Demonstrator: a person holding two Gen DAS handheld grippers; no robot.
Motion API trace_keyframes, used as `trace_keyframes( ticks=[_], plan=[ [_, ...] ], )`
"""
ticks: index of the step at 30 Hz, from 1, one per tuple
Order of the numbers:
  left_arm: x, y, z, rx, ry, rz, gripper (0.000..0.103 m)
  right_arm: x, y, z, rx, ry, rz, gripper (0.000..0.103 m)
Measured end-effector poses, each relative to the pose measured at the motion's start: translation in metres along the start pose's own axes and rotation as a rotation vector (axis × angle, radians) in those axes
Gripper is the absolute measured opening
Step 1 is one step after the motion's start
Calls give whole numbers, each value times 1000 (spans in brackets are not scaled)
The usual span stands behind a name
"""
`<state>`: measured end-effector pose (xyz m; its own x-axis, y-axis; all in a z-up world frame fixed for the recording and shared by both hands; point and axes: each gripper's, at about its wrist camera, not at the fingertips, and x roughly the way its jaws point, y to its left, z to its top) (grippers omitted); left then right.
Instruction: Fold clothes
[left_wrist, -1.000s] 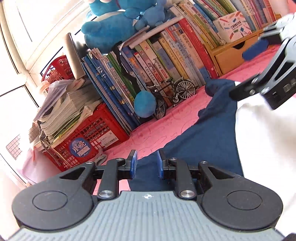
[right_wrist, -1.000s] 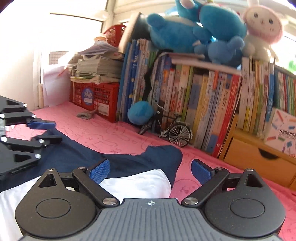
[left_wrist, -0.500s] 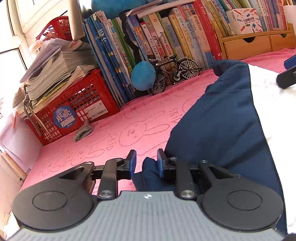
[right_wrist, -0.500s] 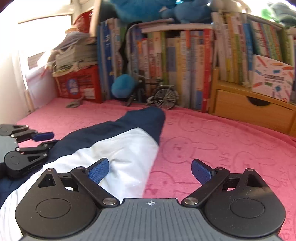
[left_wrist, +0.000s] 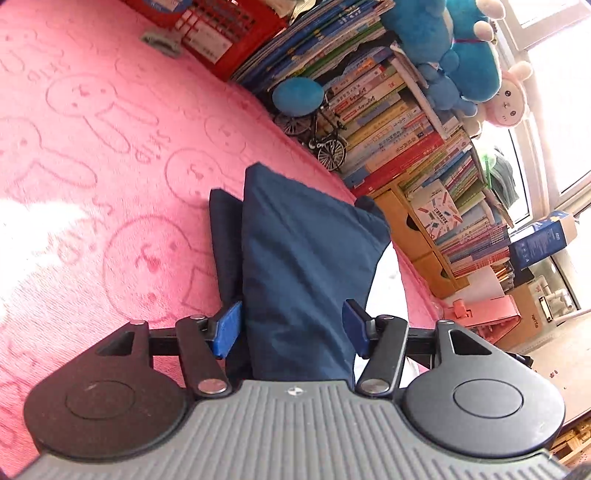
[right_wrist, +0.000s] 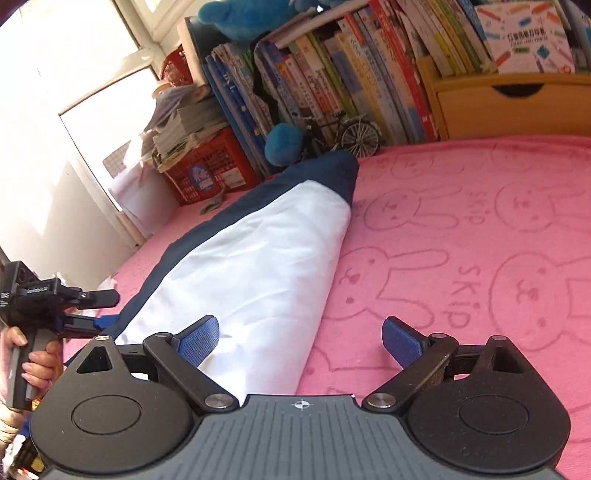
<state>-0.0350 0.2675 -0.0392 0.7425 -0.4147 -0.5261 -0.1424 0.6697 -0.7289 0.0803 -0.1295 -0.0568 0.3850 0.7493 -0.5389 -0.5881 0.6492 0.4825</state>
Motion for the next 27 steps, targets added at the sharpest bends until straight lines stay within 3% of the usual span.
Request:
trace_keyframes(
  ticks=[2,6,7,8,10,11,13,17,23,27],
  plan=[
    [8,3,1,-29,-8,13,59,7,2,-3,14,3,25,98],
    [16,19,7,-164,-16,-52,57,14,4,-2,17,-11,33,98],
    [16,22,7,-183,-17,-54,50,16,4,-1,21,-14,37,99],
    [17,25,7,-196,-18,-57,32,17,4,0,24,-17,43,99],
    [20,28,4,-200,-22,-81,18,21,5,1,29,-21,58,98],
    [21,28,4,-195,-29,-109,12,22,6,1,36,-25,67,91],
    [25,18,7,-125,-35,-119,11,23,9,2,49,-31,77,79],
    [44,-19,22,39,-35,-112,11,18,6,12,74,-52,45,70],
    [76,-54,53,71,-48,-99,11,24,-19,39,151,-103,-39,68],
    [49,-54,29,180,-54,-60,11,24,-20,30,93,-66,-27,75]
  ],
)
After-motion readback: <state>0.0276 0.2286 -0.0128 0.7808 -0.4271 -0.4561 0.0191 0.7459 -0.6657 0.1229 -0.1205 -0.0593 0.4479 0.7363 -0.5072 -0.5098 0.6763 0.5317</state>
